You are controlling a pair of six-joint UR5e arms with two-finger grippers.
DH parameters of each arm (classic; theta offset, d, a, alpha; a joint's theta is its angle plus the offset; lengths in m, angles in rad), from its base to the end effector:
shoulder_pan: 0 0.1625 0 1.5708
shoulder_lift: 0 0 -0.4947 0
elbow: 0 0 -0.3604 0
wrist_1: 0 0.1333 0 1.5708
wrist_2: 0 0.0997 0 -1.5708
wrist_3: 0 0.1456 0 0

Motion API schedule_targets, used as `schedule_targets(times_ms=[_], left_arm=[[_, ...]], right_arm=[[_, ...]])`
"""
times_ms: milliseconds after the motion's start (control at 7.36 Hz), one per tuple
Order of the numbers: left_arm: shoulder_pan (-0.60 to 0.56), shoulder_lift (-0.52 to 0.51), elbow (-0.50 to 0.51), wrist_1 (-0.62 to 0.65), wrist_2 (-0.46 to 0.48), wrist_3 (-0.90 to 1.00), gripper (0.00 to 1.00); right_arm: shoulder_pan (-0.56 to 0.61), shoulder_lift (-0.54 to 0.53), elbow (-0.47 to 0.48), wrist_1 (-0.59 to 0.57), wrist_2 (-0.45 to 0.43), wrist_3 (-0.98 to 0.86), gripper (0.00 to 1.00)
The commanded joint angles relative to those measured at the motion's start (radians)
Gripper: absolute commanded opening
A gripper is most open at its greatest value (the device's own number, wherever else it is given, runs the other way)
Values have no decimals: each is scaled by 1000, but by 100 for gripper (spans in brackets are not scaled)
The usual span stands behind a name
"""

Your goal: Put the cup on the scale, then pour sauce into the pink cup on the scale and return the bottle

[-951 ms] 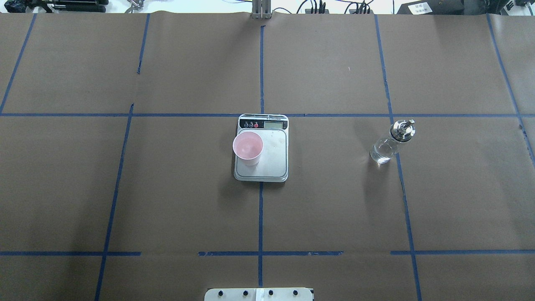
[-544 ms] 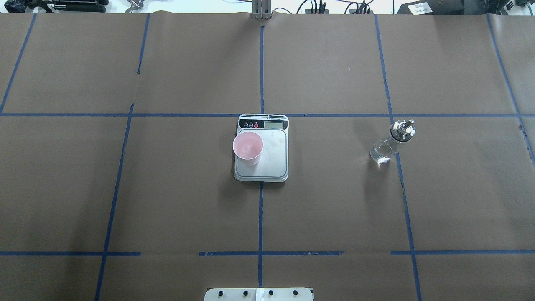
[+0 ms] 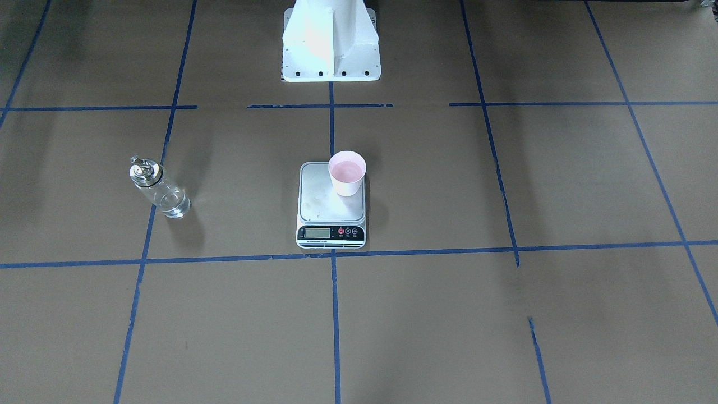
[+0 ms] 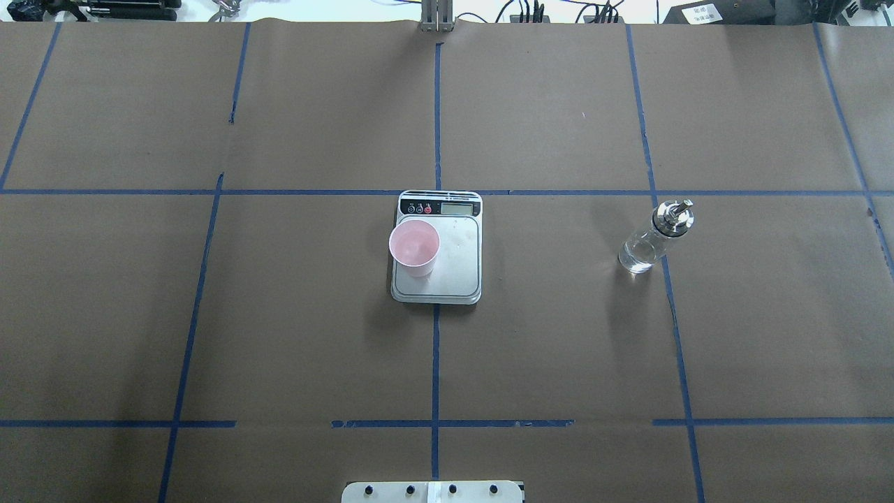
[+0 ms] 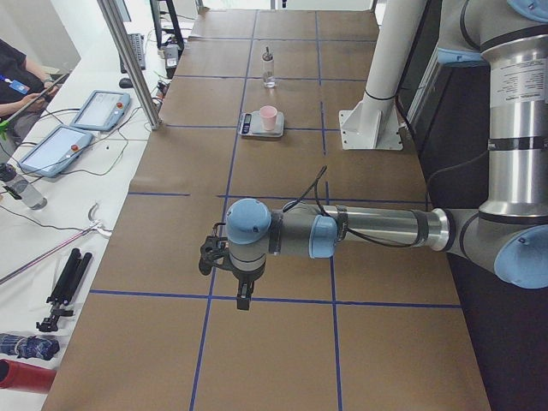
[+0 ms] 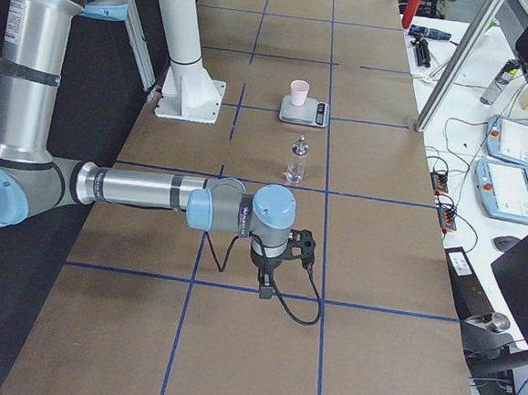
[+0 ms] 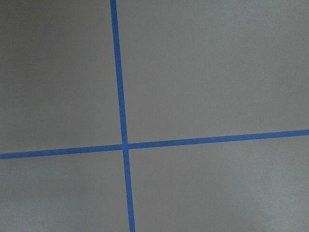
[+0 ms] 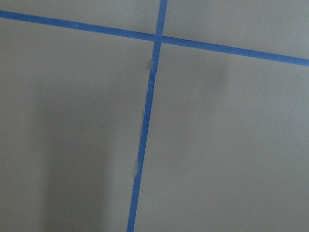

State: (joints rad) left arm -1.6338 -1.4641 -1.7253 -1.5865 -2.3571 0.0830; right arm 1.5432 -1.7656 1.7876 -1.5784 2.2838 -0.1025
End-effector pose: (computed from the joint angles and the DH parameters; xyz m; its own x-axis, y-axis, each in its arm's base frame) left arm -0.0562 -0.4106 0.7335 0.7107 0.0829 -0.6986 0.0039 0.9925 0.1218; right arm 0.0280 -0.3667 0.7486 0.7491 -0.1324 0.6491 0.1048 0.9912 0.0812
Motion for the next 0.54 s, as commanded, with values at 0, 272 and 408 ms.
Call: schedule_targets(times_ms=[0,272,408], left_arm=[[0,1,4,-7,-1,1,100],[2,1,9,-1,-1,0,100],[2,1,4,-1,-1,0,100]], right_arm=[[0,0,1,0,2,-3,100],[-2,2,1,0,3,-3,100],[-2,2,1,1,3,-3,100]])
